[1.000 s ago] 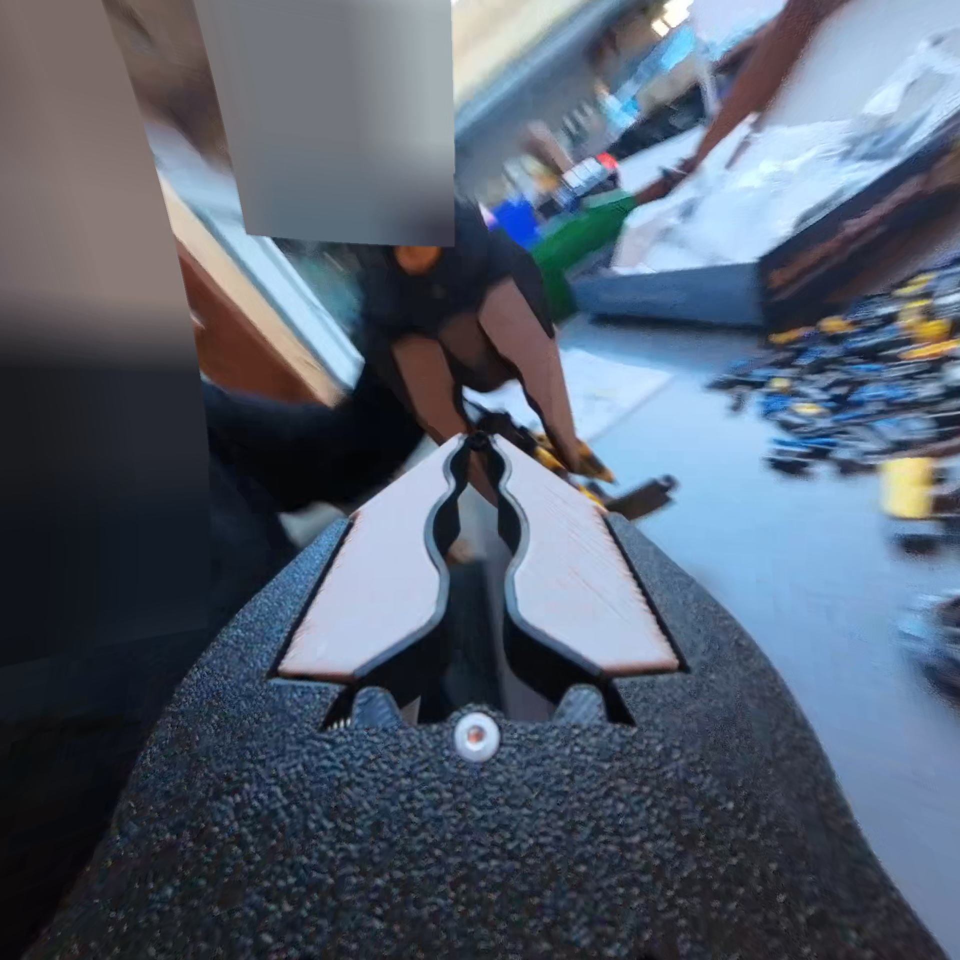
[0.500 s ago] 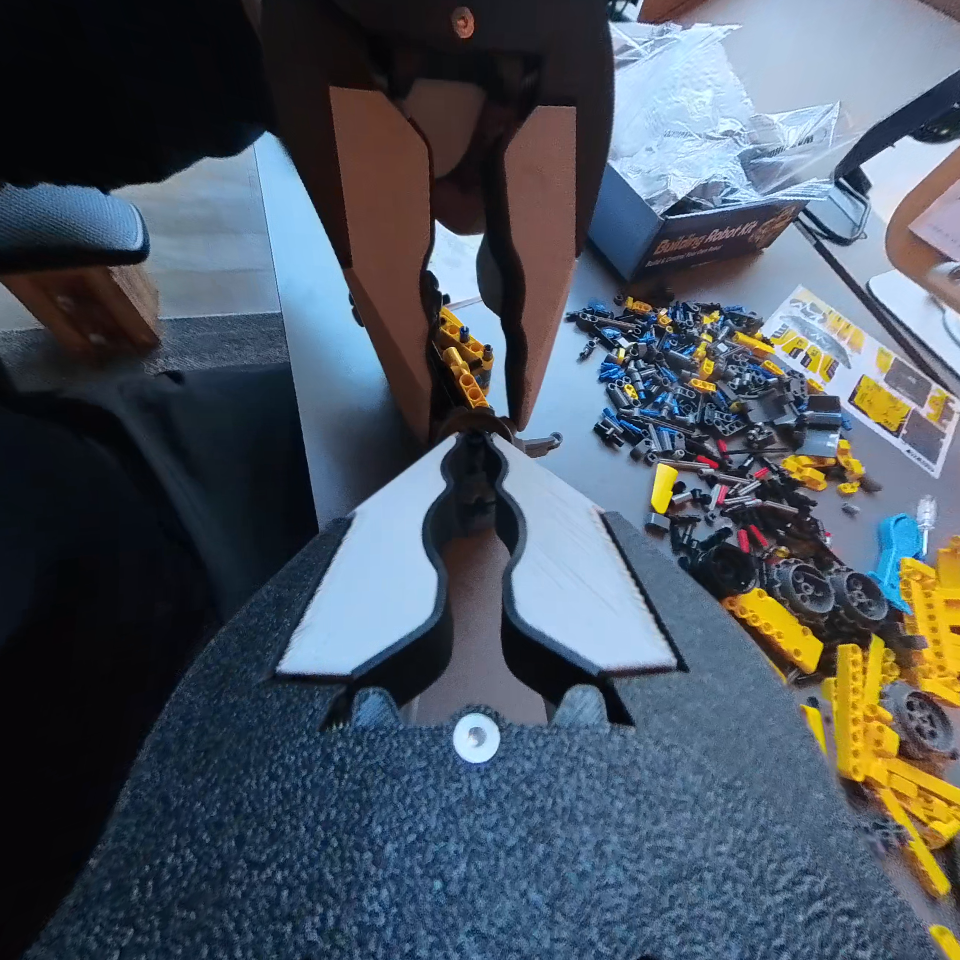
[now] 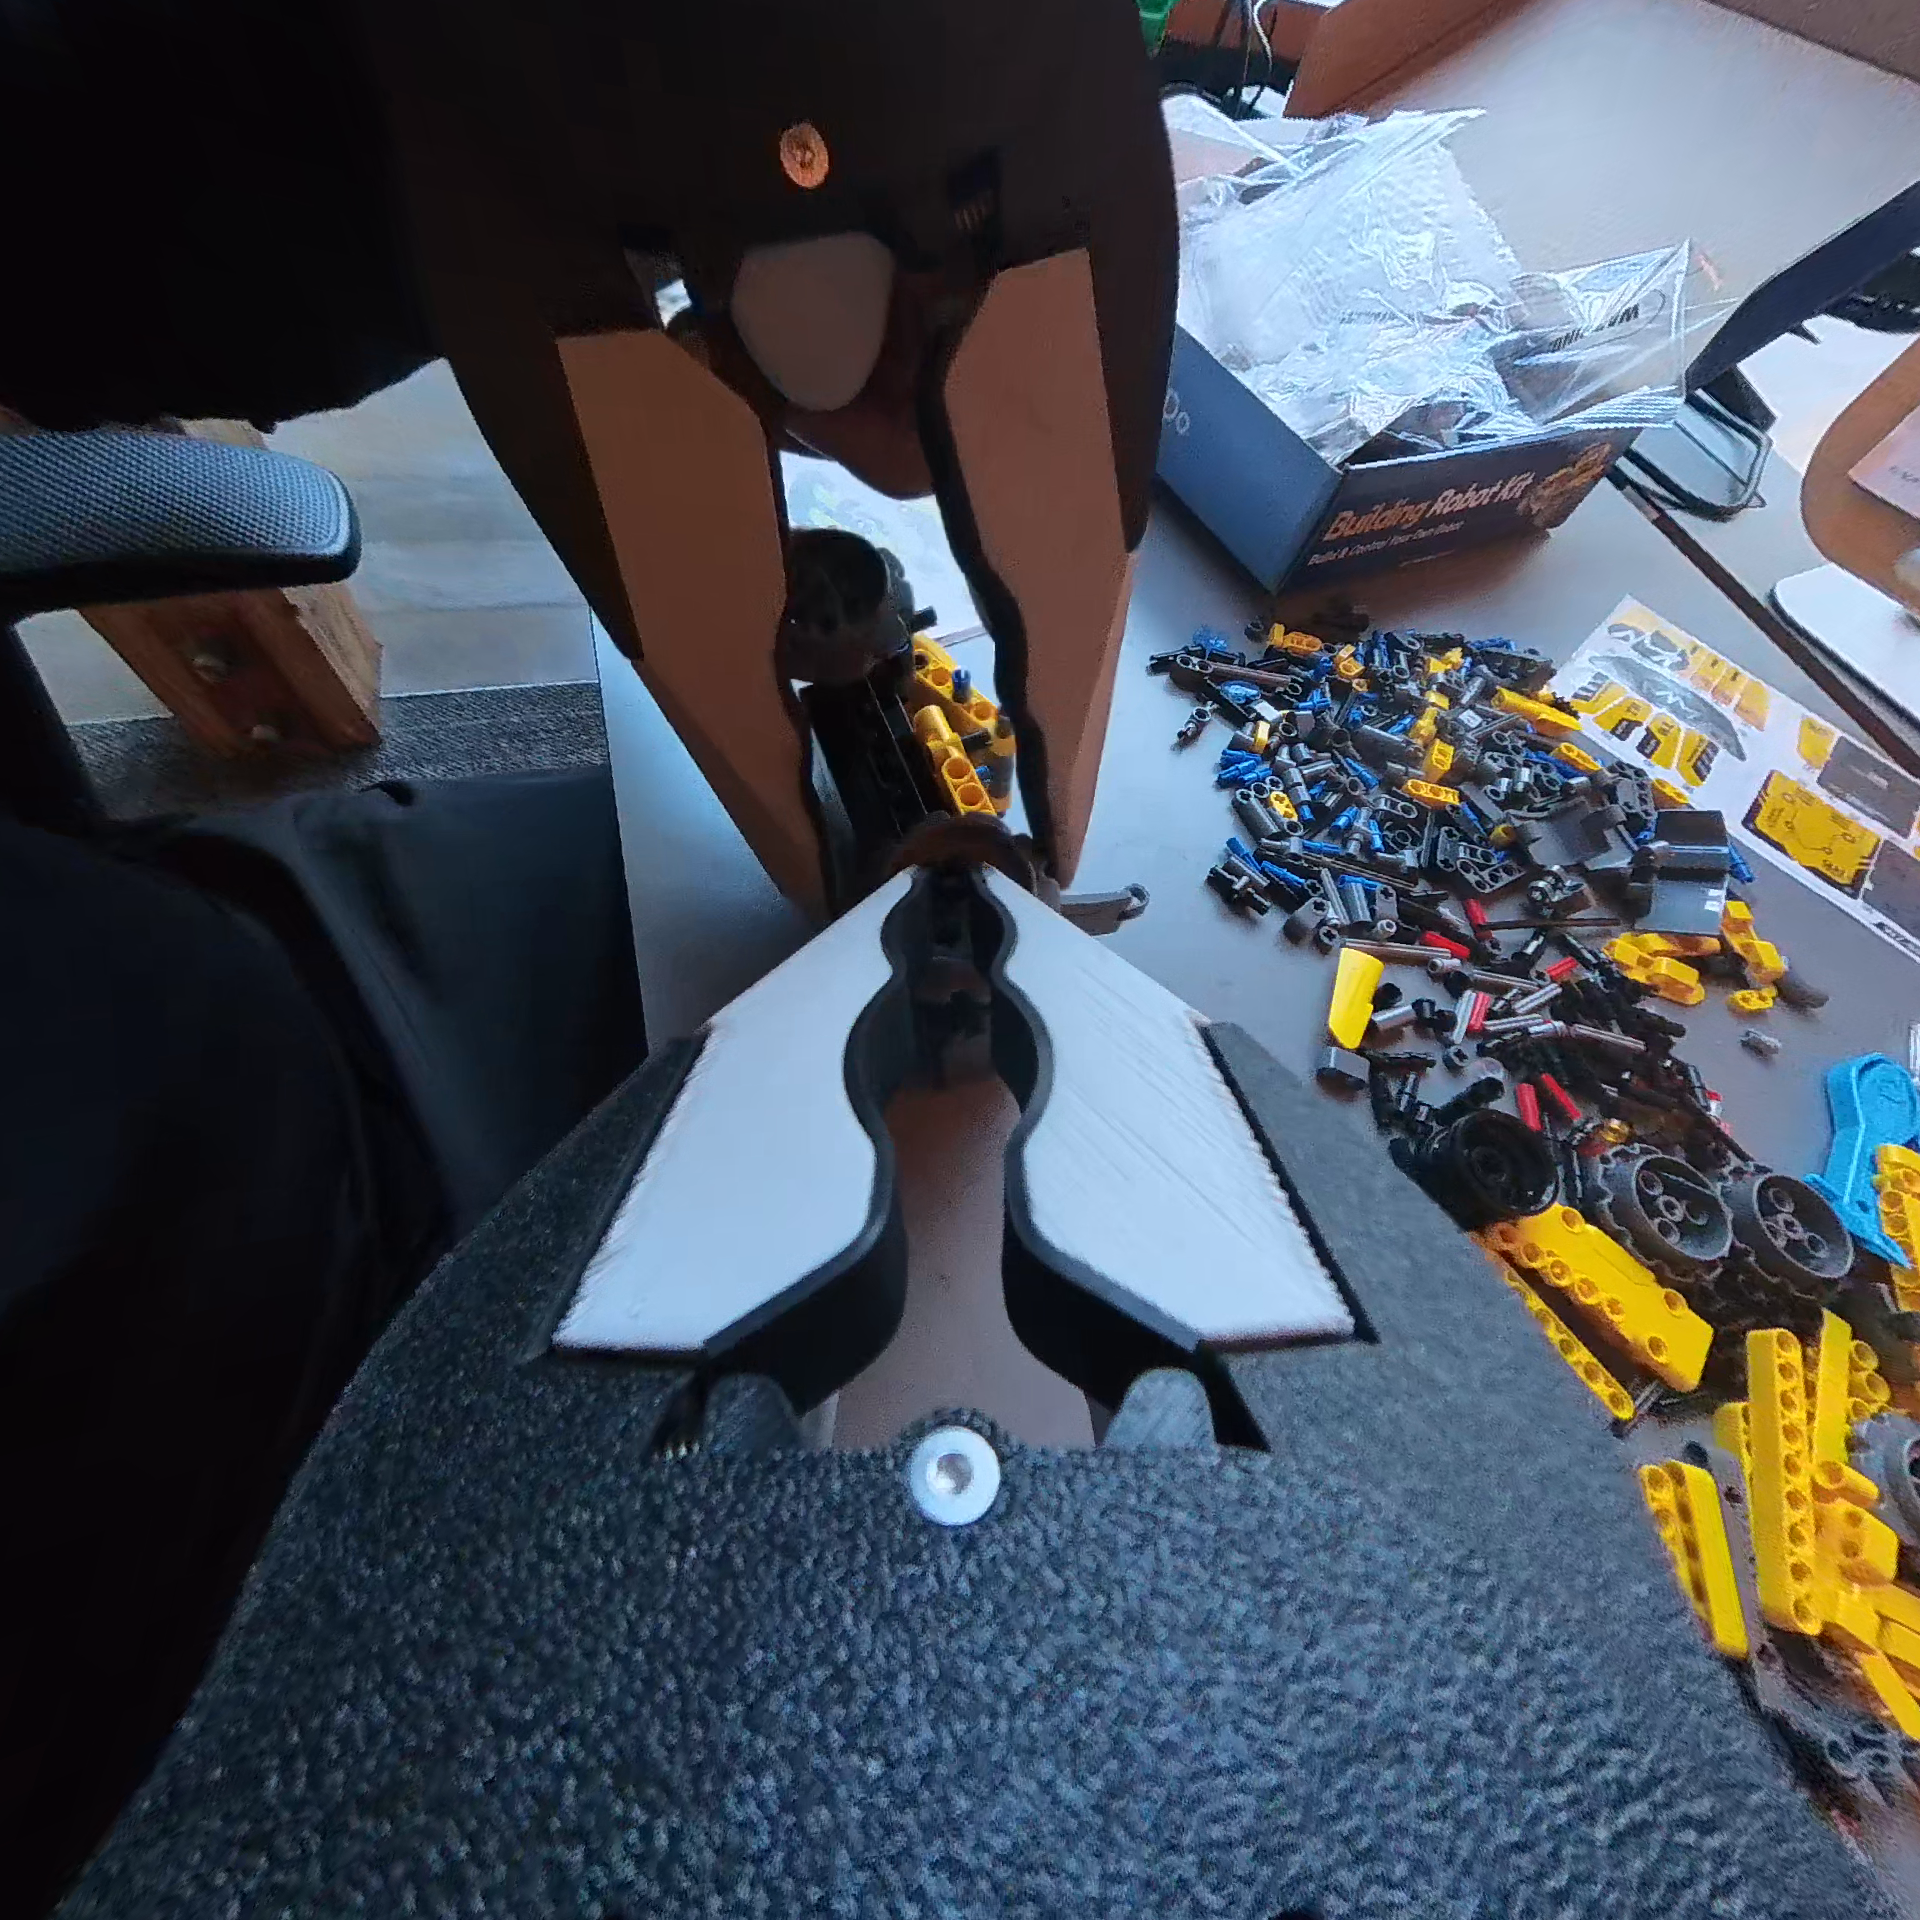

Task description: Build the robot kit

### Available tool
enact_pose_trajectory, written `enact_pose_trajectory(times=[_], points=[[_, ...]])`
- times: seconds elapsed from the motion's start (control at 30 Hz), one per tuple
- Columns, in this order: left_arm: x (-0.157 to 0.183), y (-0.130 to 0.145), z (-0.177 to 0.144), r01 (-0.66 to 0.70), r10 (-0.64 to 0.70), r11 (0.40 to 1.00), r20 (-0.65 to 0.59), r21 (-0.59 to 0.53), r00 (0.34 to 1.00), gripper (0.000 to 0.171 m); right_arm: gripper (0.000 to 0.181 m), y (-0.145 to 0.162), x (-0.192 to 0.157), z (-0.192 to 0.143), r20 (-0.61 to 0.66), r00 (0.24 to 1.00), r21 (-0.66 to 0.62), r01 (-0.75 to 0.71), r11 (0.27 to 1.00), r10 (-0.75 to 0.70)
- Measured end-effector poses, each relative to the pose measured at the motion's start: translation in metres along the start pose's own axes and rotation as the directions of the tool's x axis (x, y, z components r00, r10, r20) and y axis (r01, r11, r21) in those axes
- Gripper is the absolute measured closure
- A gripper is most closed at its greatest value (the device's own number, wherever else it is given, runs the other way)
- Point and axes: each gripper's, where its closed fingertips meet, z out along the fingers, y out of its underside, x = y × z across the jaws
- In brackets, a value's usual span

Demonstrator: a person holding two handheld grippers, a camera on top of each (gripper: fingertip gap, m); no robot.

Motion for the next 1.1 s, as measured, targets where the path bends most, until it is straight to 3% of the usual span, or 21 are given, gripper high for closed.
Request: enact_pose_trajectory(times=[0.4,0.77,1.1], points=[[-0.0070,-0.0007,0.0015,0.038,-0.037,0.997,-0.013,0.072,0.999,0.133,0.175,0.0018,0.0054,0.0006,-0.016,1.000,-0.040,-0.027,0.999,0.026],[-0.0081,-0.0011,0.0017,0.039,-0.039,0.995,-0.004,0.089,0.999,0.133,0.175,0.0009,0.0066,0.0021,-0.055,0.998,-0.145,-0.002,0.989,-0.006],[-0.0088,-0.0012,0.0020,0.033,-0.035,0.995,0.022,0.094,0.999,0.132,0.175,0.0016,0.0073,0.0023,-0.097,0.994,-0.151,-0.064,0.987,0.050]])
